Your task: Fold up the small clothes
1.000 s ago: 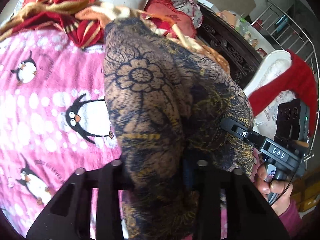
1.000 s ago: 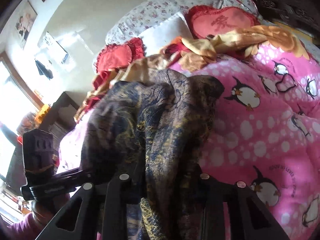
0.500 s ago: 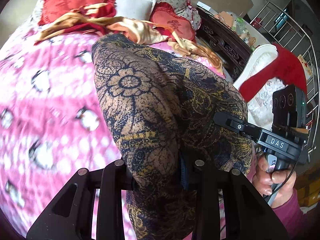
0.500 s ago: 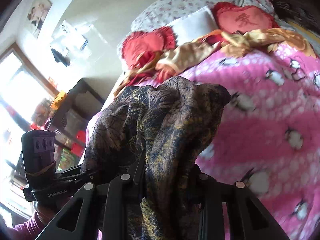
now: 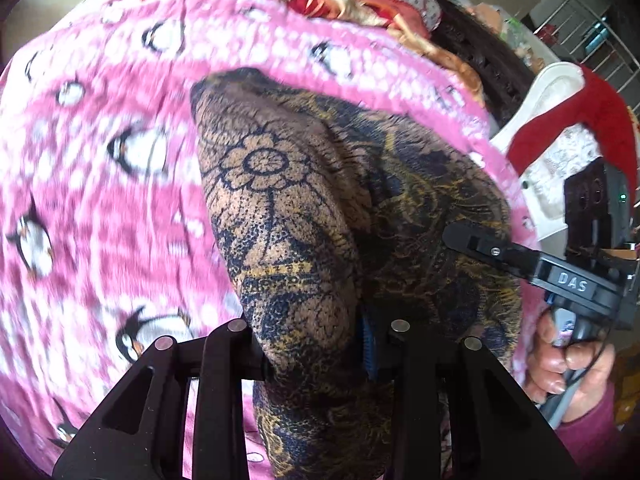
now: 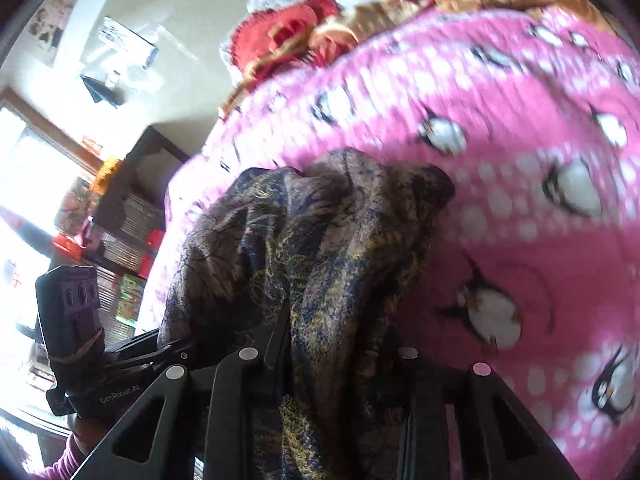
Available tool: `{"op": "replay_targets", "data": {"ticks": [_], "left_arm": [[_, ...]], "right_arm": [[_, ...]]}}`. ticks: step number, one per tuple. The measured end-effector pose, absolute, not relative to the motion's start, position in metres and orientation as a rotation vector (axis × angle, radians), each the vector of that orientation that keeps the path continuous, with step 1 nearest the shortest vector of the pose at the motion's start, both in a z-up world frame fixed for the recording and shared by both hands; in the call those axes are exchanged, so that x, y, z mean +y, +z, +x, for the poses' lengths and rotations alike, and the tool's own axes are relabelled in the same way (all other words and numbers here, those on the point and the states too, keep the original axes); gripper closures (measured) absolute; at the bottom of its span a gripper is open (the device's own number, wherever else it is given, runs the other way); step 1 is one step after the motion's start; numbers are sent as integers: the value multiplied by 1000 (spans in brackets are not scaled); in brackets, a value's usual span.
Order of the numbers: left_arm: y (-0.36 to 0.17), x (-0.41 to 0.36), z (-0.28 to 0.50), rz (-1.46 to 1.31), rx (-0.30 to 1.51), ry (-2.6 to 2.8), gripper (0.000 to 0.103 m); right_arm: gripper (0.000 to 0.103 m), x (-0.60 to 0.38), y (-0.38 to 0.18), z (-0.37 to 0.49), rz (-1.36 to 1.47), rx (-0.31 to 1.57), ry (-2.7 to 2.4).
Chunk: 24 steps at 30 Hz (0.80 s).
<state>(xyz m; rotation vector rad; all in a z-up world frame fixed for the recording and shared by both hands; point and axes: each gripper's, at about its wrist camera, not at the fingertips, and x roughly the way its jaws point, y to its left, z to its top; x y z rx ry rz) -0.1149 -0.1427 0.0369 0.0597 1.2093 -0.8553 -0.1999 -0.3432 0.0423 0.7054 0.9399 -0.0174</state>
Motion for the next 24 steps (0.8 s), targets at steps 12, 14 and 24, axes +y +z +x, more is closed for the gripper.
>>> {"op": "replay_targets", "data": {"ticks": [12, 14, 24], "left_arm": [[72, -118, -106, 72, 1105, -663, 39], [77, -118, -104, 92, 1071, -653, 39], [48, -142, -78, 160, 1068, -532, 39]], "right_arm": [[64, -351, 93, -222, 623, 871, -85], [64, -344, 104, -217, 601, 848, -53], [64, -326, 57, -151, 376, 992, -156]]}}
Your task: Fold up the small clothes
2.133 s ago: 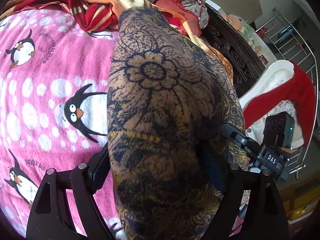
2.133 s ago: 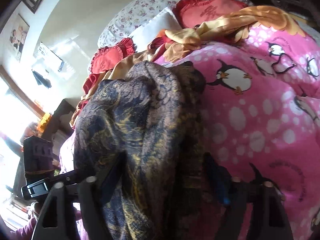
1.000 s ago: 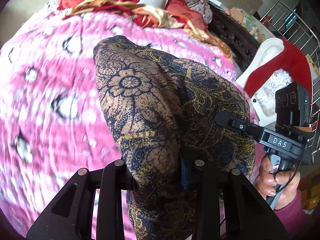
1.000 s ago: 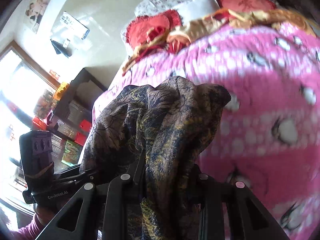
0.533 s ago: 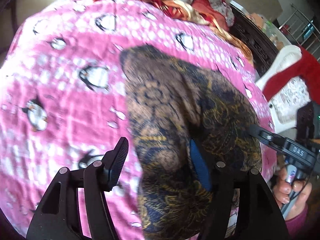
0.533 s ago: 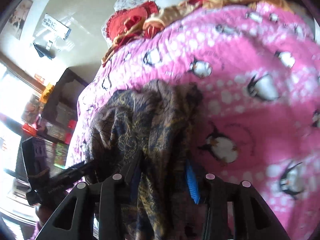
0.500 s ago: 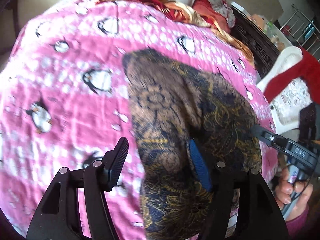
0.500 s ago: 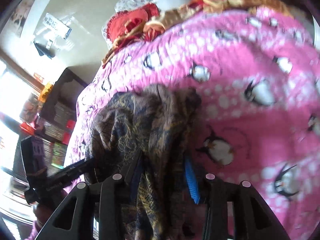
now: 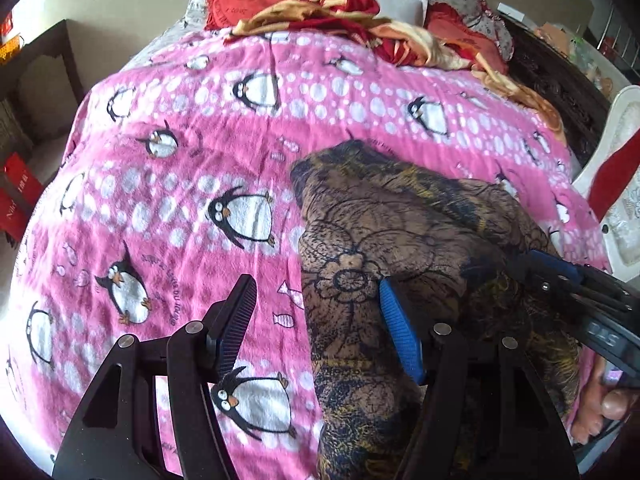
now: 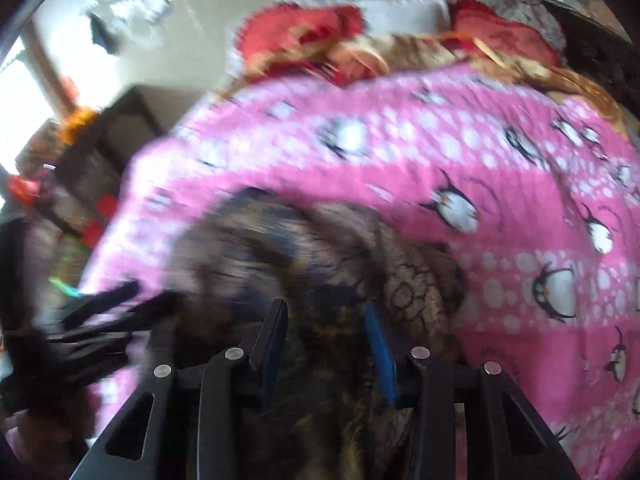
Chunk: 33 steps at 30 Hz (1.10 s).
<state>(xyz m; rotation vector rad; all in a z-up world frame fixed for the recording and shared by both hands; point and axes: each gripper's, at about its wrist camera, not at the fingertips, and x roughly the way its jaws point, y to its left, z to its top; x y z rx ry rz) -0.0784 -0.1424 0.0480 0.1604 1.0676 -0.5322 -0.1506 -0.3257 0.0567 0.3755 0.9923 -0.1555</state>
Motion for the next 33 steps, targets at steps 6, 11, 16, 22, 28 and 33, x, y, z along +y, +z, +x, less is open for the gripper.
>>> {"op": "replay_targets", "data": {"ticks": [6, 11, 16, 22, 28, 33], "left_arm": [[37, -144, -80, 180, 1053, -517, 38], [49, -140, -93, 188, 1019, -516, 38], [60, -136, -110, 213, 973, -513, 38], [69, -131, -122, 205, 930, -504, 38], [84, -128, -131, 217, 886, -510, 38], [98, -126, -137, 204, 845, -511, 38]], "right_arm": [[65, -331, 46, -157, 373, 988, -165], [61, -303, 77, -189, 304, 983, -90], [57, -271, 75, -230, 174, 1027, -49], [53, -270, 31, -254, 138, 1109, -142], [53, -283, 51, -262, 234, 1057, -154], [50, -286, 96, -256, 207, 919, -195]]}}
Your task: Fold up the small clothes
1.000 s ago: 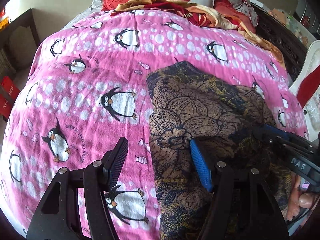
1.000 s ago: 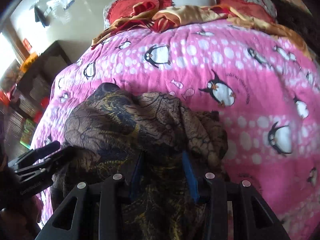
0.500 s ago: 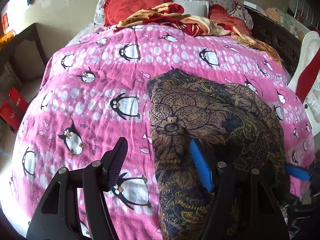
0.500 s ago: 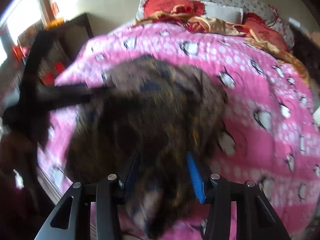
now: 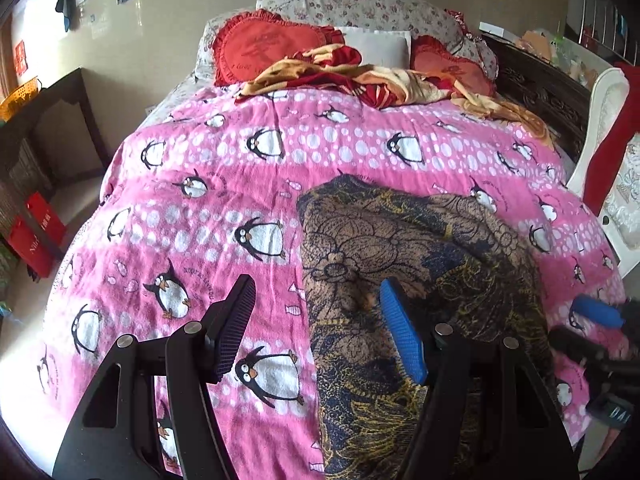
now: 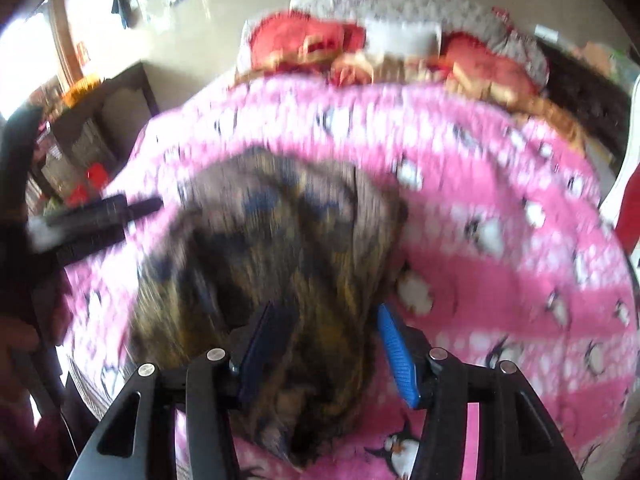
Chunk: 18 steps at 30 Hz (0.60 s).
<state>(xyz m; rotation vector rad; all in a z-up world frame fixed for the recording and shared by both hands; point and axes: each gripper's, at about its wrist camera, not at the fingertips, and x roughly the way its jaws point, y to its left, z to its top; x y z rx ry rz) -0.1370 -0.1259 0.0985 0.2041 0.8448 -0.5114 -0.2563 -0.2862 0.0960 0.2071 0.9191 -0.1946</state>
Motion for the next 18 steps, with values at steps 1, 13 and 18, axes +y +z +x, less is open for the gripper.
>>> {"op": "replay_targets", "data": {"ticks": [1, 13, 18], "left_arm": [[101, -126, -138, 204, 837, -513, 38], [110, -125, -141, 220, 817, -511, 38], [107, -124, -140, 210, 830, -506, 38]], "right_arm": [[47, -287, 103, -255, 207, 890, -205], [32, -276, 122, -220, 193, 805, -279], [24, -274, 115, -216, 189, 814, -302]]}}
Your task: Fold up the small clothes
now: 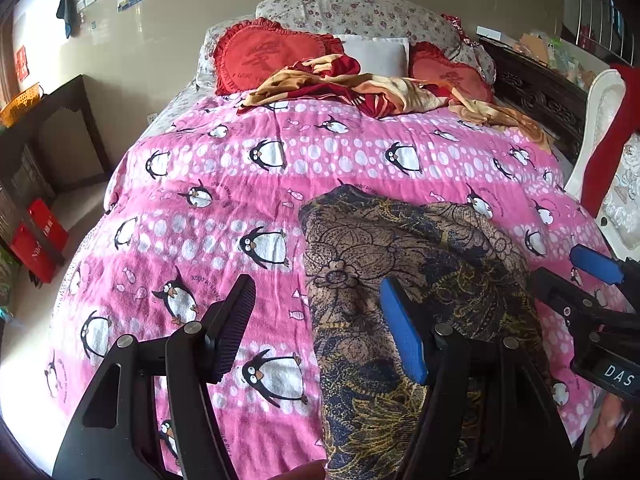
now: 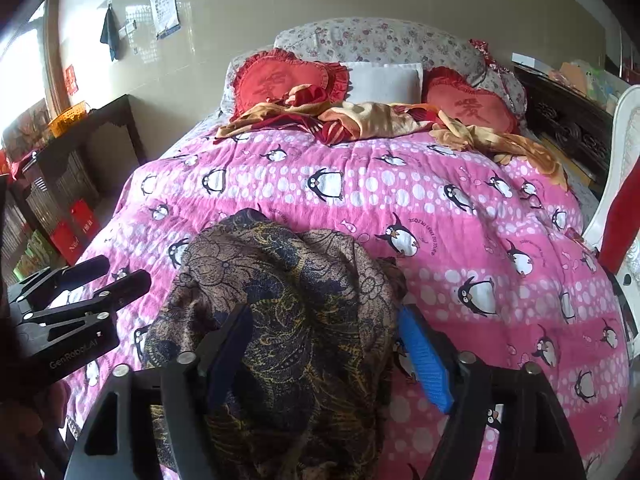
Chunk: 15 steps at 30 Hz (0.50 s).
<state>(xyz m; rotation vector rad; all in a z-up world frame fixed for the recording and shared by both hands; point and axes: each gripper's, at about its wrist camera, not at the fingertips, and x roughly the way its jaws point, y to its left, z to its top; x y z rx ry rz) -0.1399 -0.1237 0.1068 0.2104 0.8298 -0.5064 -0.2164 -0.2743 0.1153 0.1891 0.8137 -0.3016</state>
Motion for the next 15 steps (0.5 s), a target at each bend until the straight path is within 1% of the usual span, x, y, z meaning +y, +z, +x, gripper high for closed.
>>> {"op": "replay_targets", "data": {"ticks": [4, 7, 9, 10, 11, 15], "left_arm": [[104, -126, -140, 227, 836, -500, 38], [103, -126, -139, 221, 845, -498, 38], [102, -126, -138, 220, 848, -500, 34], [102, -125, -138, 216, 850, -500, 28], [102, -125, -138, 209, 850, -500, 26], [101, -123, -137, 208, 852, -489, 26]], "right_arm": [[23, -274, 112, -215, 193, 820, -305], [20, -274, 111, -214, 197, 822, -311], [20, -274, 110, -213, 207, 820, -310], [19, -275, 109, -213, 214, 821, -309], [19, -276, 109, -213, 217, 822, -309], [19, -276, 106, -213, 228, 831, -308]]}}
